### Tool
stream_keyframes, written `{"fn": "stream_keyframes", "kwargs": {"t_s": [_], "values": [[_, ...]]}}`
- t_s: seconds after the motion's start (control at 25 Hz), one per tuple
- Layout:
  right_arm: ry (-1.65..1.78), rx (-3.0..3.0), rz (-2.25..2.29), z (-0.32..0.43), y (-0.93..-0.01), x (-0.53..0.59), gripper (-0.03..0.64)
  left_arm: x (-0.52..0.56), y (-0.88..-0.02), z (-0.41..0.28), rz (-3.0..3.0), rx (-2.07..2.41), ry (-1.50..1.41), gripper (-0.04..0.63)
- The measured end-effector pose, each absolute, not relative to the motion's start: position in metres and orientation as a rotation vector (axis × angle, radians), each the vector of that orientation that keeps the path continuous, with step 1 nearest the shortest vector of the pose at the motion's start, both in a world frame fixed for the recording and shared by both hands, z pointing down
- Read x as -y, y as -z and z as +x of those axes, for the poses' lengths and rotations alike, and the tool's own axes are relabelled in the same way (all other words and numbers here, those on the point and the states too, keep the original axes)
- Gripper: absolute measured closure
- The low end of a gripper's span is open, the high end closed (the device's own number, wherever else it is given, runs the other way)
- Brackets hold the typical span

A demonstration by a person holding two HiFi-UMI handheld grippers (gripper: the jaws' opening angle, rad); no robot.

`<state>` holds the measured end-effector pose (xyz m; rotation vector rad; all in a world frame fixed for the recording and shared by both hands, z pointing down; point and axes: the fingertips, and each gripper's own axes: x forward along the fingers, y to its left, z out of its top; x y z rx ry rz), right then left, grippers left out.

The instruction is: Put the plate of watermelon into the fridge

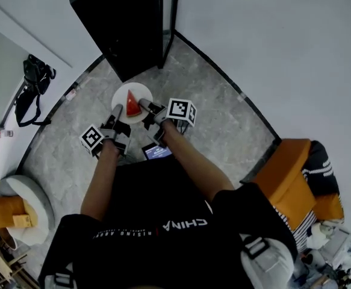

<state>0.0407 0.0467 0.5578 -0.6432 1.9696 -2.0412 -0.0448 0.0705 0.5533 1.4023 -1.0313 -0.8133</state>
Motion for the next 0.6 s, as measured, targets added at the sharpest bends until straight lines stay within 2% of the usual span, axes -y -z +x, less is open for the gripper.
{"fn": "stream_keyframes", "kwargs": {"t_s": [0.6], "values": [[1.978, -1.909, -0.747, 0.020, -0.563, 0.004, 0.586, -0.009, -0.556, -0.066, 1.439, 0.928, 0.742, 0.565]]}}
